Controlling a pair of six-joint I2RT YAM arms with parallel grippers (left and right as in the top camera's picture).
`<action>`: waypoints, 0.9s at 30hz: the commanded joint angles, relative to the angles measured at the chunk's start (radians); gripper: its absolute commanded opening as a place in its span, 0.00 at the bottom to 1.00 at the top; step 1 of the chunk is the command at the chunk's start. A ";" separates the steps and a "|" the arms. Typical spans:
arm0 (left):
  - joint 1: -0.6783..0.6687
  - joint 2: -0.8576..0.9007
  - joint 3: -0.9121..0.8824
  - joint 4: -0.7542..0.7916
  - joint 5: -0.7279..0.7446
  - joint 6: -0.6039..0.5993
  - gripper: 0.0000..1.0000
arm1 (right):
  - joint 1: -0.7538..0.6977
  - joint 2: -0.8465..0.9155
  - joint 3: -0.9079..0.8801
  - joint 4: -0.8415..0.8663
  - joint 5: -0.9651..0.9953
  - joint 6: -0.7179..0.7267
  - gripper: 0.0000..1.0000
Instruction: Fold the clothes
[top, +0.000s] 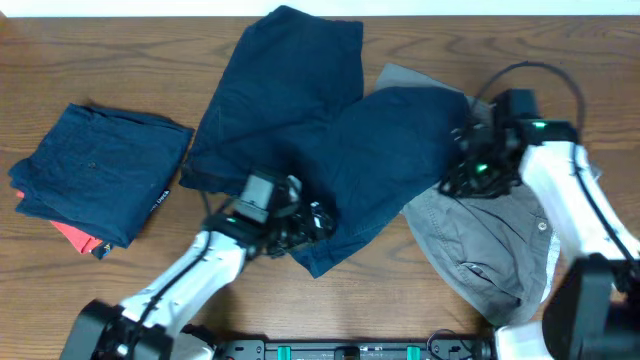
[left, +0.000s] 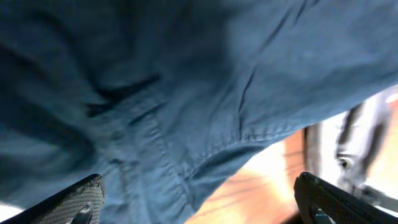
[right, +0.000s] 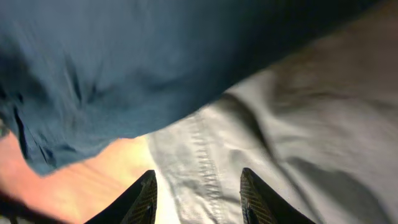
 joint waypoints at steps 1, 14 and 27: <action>-0.065 0.058 -0.008 0.055 -0.115 -0.050 0.98 | 0.048 0.056 -0.027 0.008 -0.037 -0.060 0.42; -0.096 0.247 -0.008 0.061 -0.104 -0.111 0.19 | 0.018 0.287 -0.100 0.440 0.380 0.171 0.30; 0.213 0.136 -0.008 -0.207 -0.088 0.069 0.09 | -0.534 0.295 -0.004 0.407 0.444 0.341 0.72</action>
